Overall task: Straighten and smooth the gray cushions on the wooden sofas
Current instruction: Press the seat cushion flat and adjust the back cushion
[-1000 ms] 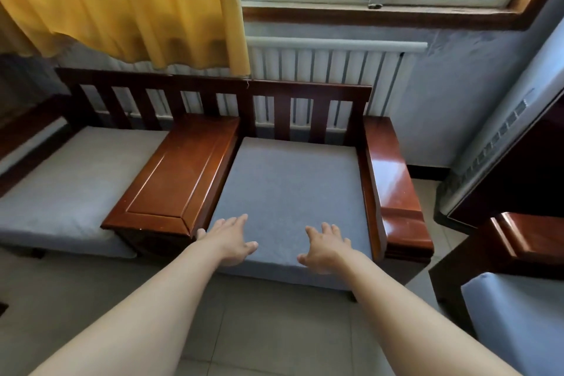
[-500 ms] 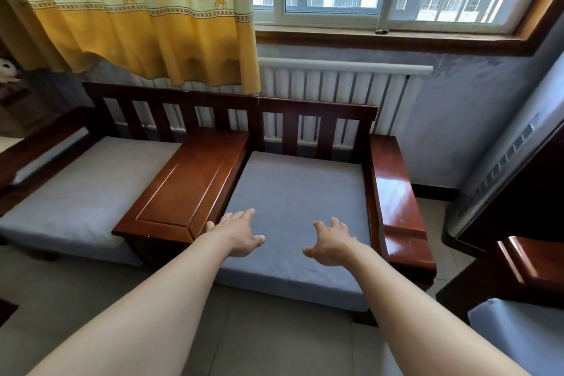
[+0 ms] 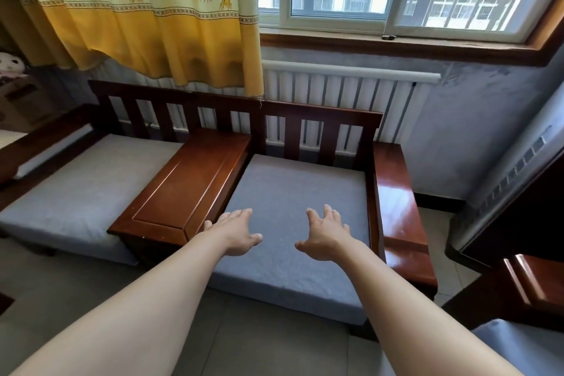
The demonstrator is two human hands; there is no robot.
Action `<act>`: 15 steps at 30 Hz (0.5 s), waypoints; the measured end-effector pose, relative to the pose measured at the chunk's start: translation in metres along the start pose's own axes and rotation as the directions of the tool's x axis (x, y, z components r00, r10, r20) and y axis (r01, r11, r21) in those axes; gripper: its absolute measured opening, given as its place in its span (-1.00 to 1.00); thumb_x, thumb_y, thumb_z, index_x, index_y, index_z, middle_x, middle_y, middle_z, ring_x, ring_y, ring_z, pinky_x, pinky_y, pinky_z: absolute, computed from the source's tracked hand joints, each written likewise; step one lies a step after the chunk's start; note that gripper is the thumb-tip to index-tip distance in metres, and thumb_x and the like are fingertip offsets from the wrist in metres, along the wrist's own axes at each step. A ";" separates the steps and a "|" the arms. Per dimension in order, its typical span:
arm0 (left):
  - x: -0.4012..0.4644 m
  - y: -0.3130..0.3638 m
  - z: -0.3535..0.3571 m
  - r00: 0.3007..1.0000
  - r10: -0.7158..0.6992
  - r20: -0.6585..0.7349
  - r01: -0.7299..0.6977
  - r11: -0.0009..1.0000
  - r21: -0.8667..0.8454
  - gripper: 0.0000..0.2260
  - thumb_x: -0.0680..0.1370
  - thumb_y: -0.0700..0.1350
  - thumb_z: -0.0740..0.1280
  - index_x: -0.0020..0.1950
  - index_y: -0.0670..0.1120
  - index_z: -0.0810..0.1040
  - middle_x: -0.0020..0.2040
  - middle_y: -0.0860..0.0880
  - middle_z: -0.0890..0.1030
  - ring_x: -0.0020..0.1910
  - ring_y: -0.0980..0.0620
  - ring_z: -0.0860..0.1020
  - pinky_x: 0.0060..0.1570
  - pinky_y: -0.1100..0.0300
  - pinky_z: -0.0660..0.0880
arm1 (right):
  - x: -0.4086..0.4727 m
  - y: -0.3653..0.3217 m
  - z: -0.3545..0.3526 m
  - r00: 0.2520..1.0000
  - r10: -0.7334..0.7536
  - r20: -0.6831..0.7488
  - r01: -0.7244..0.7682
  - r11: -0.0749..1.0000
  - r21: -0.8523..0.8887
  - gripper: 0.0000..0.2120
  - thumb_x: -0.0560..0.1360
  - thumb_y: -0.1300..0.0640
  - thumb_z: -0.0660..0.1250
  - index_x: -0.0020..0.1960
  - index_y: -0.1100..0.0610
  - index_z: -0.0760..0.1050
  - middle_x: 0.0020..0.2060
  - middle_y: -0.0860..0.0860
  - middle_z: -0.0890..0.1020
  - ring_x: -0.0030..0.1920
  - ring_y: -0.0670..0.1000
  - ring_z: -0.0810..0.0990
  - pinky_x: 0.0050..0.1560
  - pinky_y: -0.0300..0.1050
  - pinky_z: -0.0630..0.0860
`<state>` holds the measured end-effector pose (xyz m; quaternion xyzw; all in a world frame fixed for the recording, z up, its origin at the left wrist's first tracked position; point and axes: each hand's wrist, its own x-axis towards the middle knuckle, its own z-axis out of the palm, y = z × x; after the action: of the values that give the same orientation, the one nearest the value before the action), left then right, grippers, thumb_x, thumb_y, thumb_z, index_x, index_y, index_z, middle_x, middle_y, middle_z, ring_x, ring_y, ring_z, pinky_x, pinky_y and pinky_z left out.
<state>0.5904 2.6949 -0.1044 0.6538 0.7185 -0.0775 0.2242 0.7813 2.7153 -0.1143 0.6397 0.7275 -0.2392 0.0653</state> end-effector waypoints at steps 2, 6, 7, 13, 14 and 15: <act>0.002 -0.004 -0.008 1.000 -0.012 -0.028 0.011 1.000 -0.013 -0.37 0.60 0.16 0.17 0.57 0.01 -0.02 0.57 0.01 0.07 0.53 -0.06 0.06 0.41 -0.20 0.04 | 0.008 -0.010 -0.003 1.000 -0.017 -0.007 0.017 1.000 0.011 -0.21 0.54 -0.11 0.28 0.57 0.03 -0.13 0.54 0.20 -0.16 0.53 0.23 -0.15 0.49 0.16 -0.04; 0.008 -0.025 -0.025 0.995 -0.074 -0.067 0.072 0.997 -0.034 -0.38 0.60 0.16 0.17 0.57 0.02 -0.02 0.57 -0.02 0.06 0.53 -0.07 0.06 0.42 -0.19 0.04 | 0.029 -0.038 -0.011 0.998 -0.057 -0.014 0.057 0.998 0.001 -0.16 0.52 -0.14 0.30 0.57 0.02 -0.16 0.54 0.20 -0.16 0.53 0.23 -0.12 0.49 0.15 -0.03; 0.011 -0.032 -0.029 0.993 -0.092 -0.076 0.089 0.995 -0.036 -0.38 0.60 0.16 0.17 0.57 0.02 -0.02 0.57 -0.02 0.06 0.53 -0.07 0.05 0.42 -0.18 0.04 | 0.036 -0.046 -0.013 0.998 -0.067 -0.014 0.067 0.998 -0.006 -0.15 0.52 -0.14 0.31 0.57 0.02 -0.16 0.54 0.20 -0.15 0.53 0.23 -0.11 0.49 0.15 -0.03; 0.039 -0.093 -0.054 0.977 -0.191 -0.099 0.185 0.980 -0.071 -0.37 0.59 0.18 0.16 0.57 0.03 -0.03 0.57 -0.01 0.05 0.54 -0.06 0.04 0.43 -0.18 0.01 | 0.076 -0.100 -0.022 0.993 -0.113 -0.016 0.112 0.993 -0.047 -0.17 0.52 -0.15 0.30 0.57 0.03 -0.13 0.54 0.19 -0.14 0.53 0.21 -0.11 0.49 0.16 -0.01; 0.045 -0.104 -0.060 0.975 -0.200 -0.101 0.193 0.978 -0.074 -0.36 0.59 0.18 0.16 0.57 0.03 -0.03 0.57 -0.01 0.05 0.54 -0.07 0.04 0.43 -0.19 0.01 | 0.083 -0.110 -0.023 0.993 -0.115 -0.019 0.114 0.992 -0.052 -0.17 0.52 -0.15 0.30 0.56 0.03 -0.13 0.54 0.19 -0.14 0.53 0.21 -0.11 0.49 0.16 0.00; 0.052 -0.116 -0.065 0.973 -0.206 -0.107 0.199 0.977 -0.074 -0.36 0.59 0.19 0.16 0.57 0.03 -0.03 0.57 -0.02 0.05 0.54 -0.07 0.04 0.43 -0.19 0.00 | 0.091 -0.122 -0.025 0.993 -0.115 -0.022 0.114 0.992 -0.058 -0.17 0.52 -0.15 0.30 0.56 0.03 -0.13 0.54 0.19 -0.14 0.53 0.21 -0.11 0.49 0.16 0.00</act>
<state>0.4609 2.7532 -0.0899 0.5730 0.7952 -0.0398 0.1943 0.6531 2.8000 -0.0969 0.5977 0.7702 -0.2139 0.0604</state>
